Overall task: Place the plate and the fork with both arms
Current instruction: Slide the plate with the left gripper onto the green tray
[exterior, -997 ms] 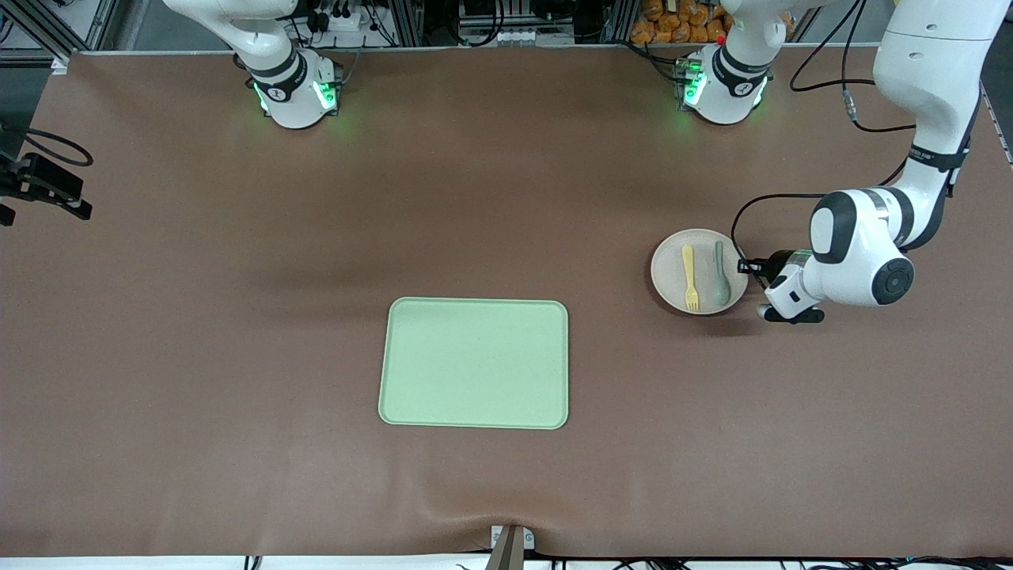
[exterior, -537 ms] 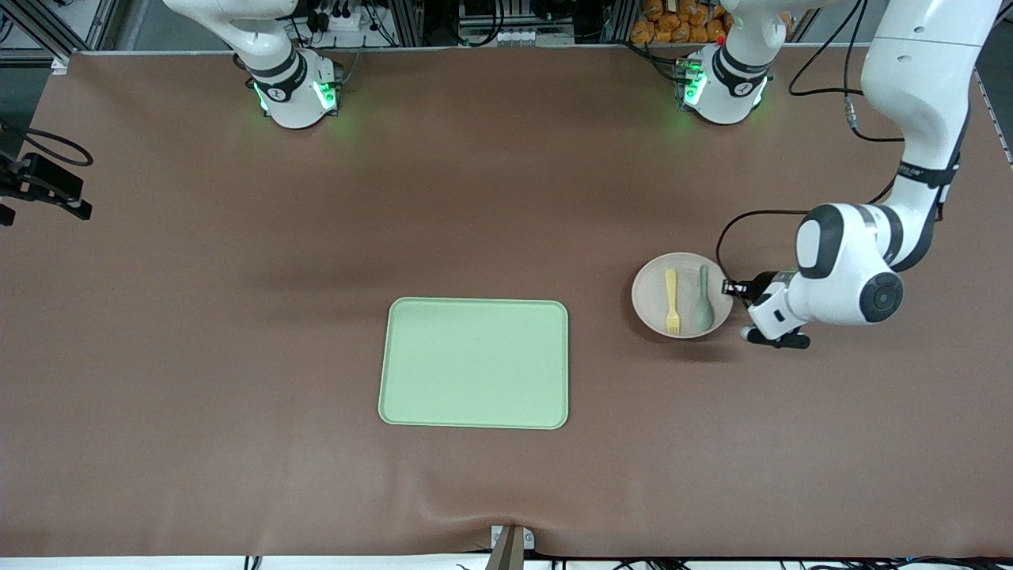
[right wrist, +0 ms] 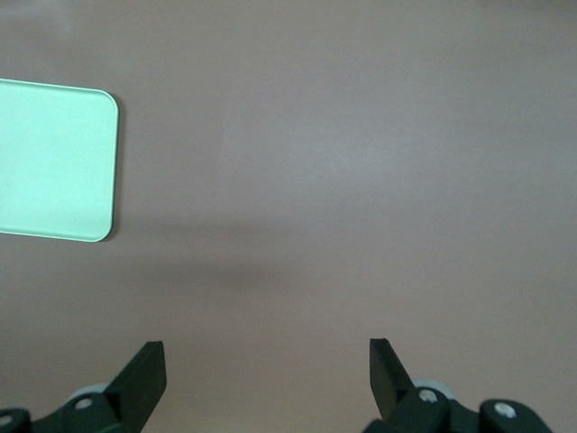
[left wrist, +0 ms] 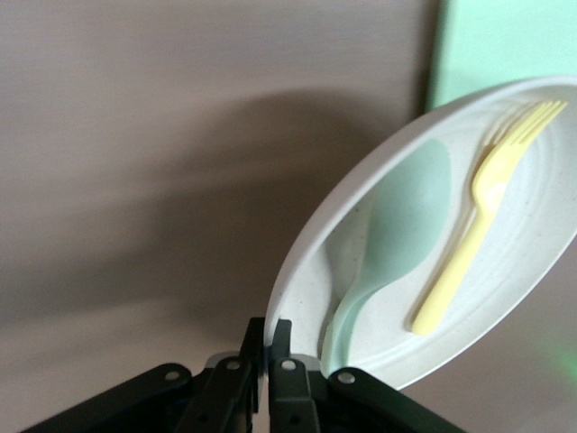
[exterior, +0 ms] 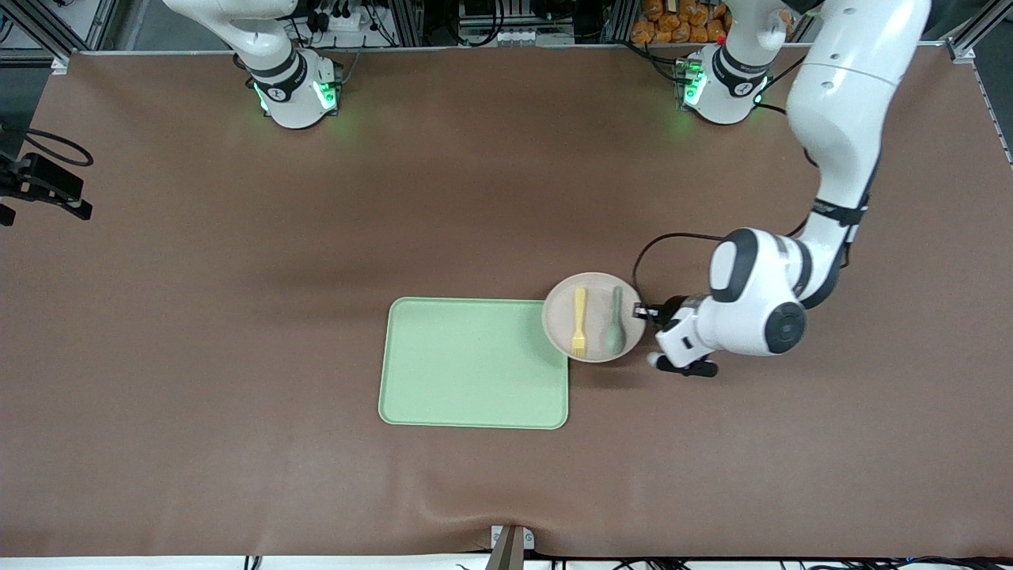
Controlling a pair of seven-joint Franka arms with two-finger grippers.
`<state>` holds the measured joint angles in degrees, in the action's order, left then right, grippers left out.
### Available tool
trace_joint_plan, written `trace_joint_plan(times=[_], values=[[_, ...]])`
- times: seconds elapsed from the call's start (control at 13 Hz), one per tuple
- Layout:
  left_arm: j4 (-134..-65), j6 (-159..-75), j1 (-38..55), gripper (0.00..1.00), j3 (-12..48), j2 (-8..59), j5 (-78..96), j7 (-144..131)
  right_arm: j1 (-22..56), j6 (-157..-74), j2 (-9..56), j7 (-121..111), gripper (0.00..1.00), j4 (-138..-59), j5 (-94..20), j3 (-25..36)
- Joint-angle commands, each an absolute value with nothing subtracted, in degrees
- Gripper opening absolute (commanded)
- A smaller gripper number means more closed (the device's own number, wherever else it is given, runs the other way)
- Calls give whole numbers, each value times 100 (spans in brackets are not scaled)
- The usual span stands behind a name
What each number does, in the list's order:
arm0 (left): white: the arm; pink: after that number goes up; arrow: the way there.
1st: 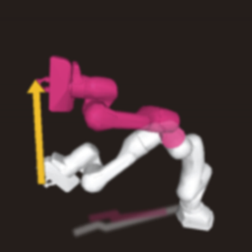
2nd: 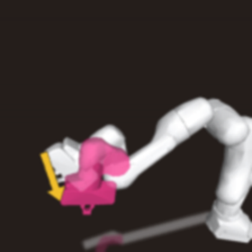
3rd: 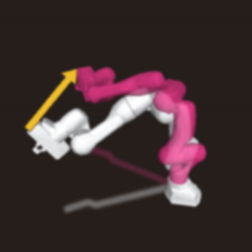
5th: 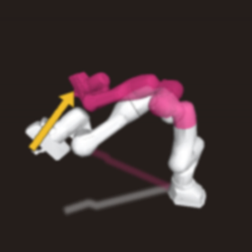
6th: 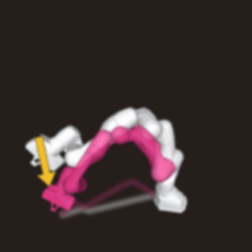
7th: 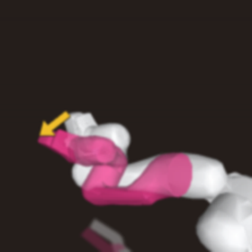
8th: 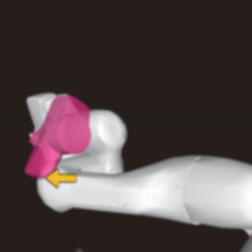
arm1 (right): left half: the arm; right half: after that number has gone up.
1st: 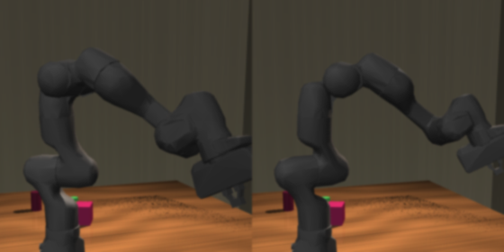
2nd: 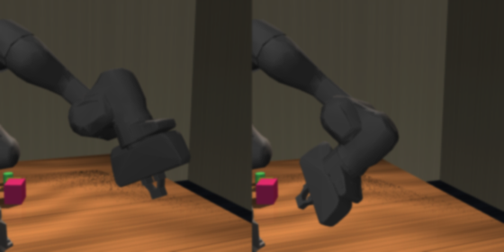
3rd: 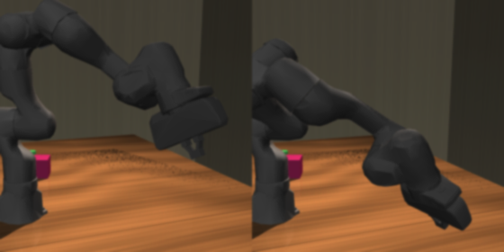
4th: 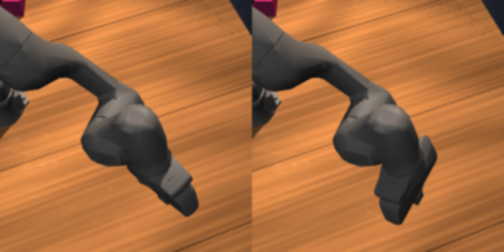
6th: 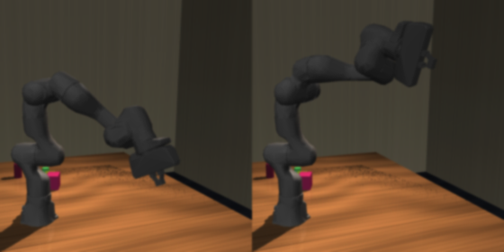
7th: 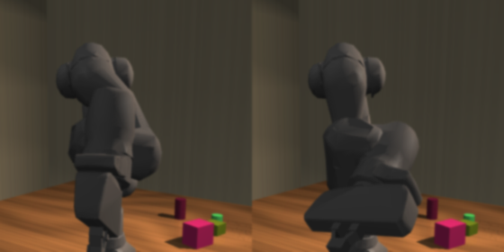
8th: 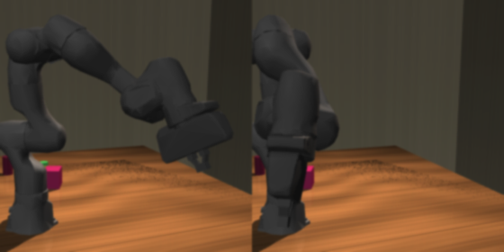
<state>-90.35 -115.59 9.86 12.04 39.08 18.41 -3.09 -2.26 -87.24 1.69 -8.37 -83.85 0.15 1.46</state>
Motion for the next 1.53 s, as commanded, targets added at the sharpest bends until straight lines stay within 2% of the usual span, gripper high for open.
trace_joint_plan(times=[0.0, 0.15, 0.77, 1.46], values=[[-8044, -11408, 1361, 0, 1169, 4569, 1969, -632, -352, -8692, 132, -905, 100, -8394, 35, 61], [-7840, -11591, 1564, 0, 1169, 4746, 1986, -624, -343, -8701, 176, -914, 100, -8394, 35, 53], [-7796, -12761, 1810, 0, 1169, 5027, 2083, -423, -272, -8763, 219, -923, 100, -8394, -17, 35], [-7708, -12955, 2013, 0, 1160, 5238, 2074, -114, -352, -8789, 404, -932, 100, -8359, -79, 35]])
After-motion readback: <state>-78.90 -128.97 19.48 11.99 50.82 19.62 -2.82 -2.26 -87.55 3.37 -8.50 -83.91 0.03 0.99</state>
